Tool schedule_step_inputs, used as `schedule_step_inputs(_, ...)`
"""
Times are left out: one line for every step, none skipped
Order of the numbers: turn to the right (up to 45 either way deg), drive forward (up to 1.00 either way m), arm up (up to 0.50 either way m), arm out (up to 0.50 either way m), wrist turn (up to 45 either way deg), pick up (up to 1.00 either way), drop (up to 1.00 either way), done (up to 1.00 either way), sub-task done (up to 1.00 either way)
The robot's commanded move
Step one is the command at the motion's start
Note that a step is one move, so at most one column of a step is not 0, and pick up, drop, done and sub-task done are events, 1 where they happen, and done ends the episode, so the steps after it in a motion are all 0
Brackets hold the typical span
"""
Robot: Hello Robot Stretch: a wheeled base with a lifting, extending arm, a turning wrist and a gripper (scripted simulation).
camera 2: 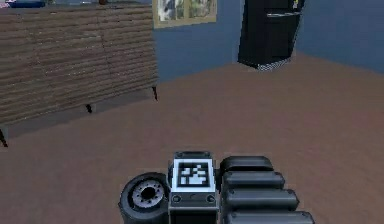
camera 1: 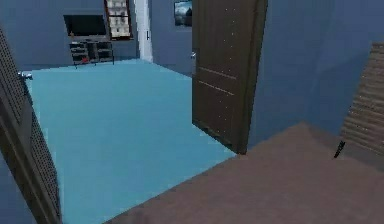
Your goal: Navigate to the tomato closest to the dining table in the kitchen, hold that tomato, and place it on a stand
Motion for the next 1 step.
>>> schedule_step_inputs(-3.0,0.0,0.0,0.0,0.0,0.0,0.0,0.0,0.0)
